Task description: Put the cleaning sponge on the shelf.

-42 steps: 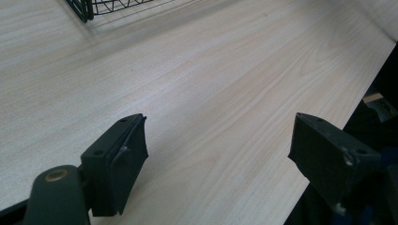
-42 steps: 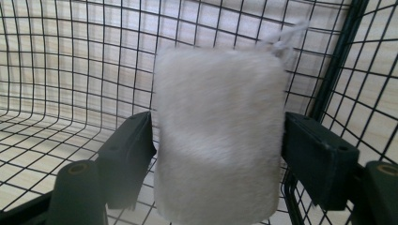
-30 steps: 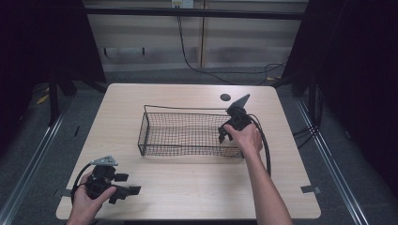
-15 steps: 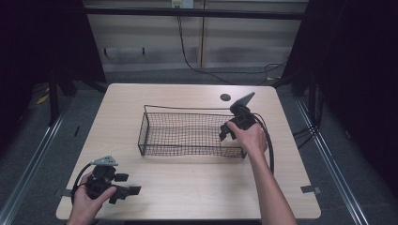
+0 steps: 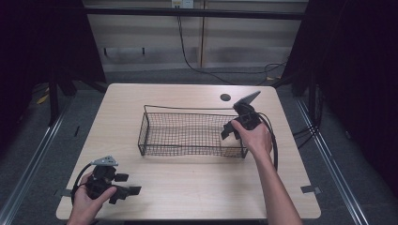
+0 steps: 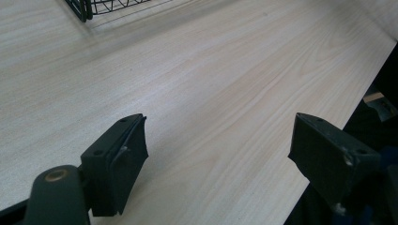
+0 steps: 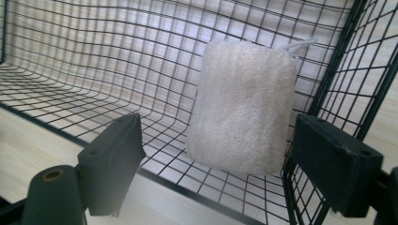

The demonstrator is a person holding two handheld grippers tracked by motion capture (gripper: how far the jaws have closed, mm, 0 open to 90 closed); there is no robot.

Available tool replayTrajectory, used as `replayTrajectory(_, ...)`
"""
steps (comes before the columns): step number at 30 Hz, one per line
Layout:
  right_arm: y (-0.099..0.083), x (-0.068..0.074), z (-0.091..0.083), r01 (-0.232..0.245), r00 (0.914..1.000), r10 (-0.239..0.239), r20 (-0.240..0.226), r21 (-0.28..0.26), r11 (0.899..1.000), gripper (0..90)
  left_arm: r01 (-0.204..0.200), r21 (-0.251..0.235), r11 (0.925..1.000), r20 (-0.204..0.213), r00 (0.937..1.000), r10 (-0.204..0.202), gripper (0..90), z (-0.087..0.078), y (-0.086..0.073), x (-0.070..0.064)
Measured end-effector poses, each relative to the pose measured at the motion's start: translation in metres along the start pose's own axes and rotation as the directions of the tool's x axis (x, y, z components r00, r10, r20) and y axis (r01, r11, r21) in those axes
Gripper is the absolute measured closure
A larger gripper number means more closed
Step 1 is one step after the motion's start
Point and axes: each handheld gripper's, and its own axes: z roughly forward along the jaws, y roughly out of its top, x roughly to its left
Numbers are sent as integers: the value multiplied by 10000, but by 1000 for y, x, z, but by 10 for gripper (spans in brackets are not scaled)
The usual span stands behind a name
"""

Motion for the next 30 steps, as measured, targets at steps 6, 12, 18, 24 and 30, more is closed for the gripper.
replayTrajectory(6, -6, 4, -7, 414, 9988, -416, -255, -55, 9991, 178, -71, 42, 10000, 70, 10000, 71, 189, 1, 0, 0)
replayTrajectory(12, -13, 11, -14, 813, 9952, -837, -505, -487, 9955, 175, -12, 63, 10000, 48, 10000, 12, 189, 0, 0, 0)
replayTrajectory(18, -23, 14, -24, 990, 9919, -1053, -708, -878, 9912, 187, -43, 16, 10000, 23, 10000, 43, 189, 0, 0, 0)
replayTrajectory(24, -36, 15, -26, 1475, 9841, -1571, -830, -1116, 9827, 201, 25, 6, 10000, 6, 10000, -25, 189, 1, 0, 0)
replayTrajectory(30, -48, 16, -31, 1625, 9782, -1801, -1034, -1595, 9737, 216, 26, 6, 10000, -28, 10000, -26, 189, 1, 0, 0)
